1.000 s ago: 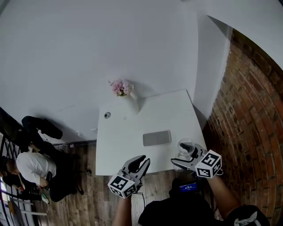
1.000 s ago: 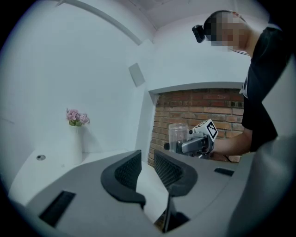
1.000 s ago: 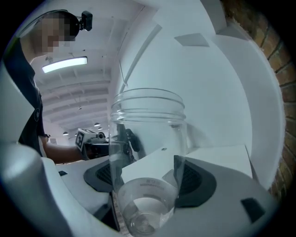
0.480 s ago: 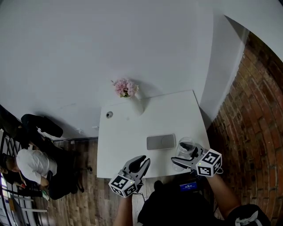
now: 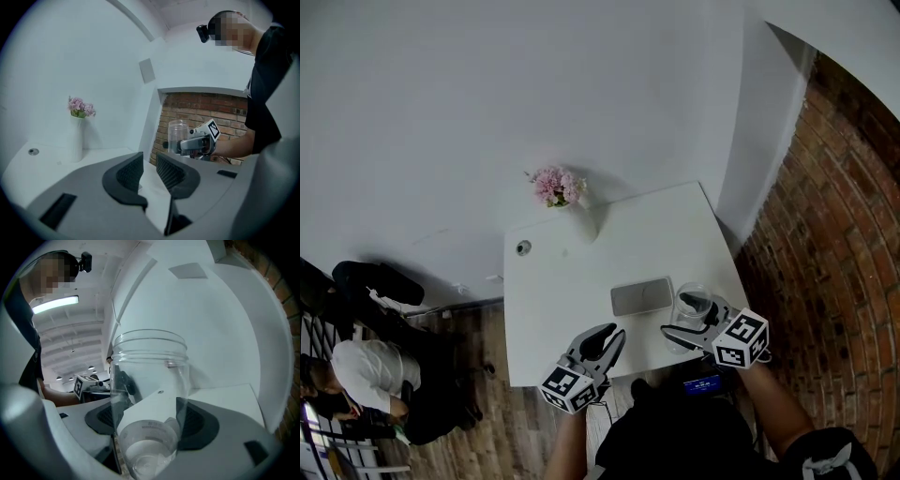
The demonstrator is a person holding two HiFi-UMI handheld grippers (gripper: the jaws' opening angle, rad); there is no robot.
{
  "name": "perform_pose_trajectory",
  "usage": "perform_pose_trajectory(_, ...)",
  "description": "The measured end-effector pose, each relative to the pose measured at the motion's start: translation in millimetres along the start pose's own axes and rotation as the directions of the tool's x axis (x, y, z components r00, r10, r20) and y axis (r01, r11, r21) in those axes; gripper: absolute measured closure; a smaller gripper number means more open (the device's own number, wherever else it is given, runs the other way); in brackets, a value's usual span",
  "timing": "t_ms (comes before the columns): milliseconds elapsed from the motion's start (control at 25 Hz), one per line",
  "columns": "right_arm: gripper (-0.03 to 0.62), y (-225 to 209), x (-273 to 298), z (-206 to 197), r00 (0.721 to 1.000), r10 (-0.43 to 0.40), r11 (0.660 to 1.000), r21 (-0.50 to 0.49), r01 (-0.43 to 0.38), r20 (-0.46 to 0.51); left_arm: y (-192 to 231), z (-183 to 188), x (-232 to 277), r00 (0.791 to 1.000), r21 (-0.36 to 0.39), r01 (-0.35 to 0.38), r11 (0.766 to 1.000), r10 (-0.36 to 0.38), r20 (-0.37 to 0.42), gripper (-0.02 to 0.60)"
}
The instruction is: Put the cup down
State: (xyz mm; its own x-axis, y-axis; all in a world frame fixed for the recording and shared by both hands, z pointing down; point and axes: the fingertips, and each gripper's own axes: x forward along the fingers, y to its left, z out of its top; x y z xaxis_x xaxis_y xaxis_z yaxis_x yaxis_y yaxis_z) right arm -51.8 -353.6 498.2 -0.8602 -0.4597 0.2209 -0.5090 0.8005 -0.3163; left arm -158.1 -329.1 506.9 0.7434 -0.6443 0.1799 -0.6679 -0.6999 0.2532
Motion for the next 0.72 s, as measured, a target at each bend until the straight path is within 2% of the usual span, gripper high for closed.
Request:
perform_pose_trajectory(200,0.232,4,1,-2,1.000,-0.011,1.000,-0.005,0.011,-0.008,-1,-4,1,0.999,0.011,0.027,1.000,-0.026,-0.020,0.489)
perform_pose_trajectory(720,0.232,12,8,5,1.000,0.007,0.999,-0.033,-0.007,-0.007,1,3,-2,0.999,0.006,0.040,0.999,-0.040,0.004,0.489)
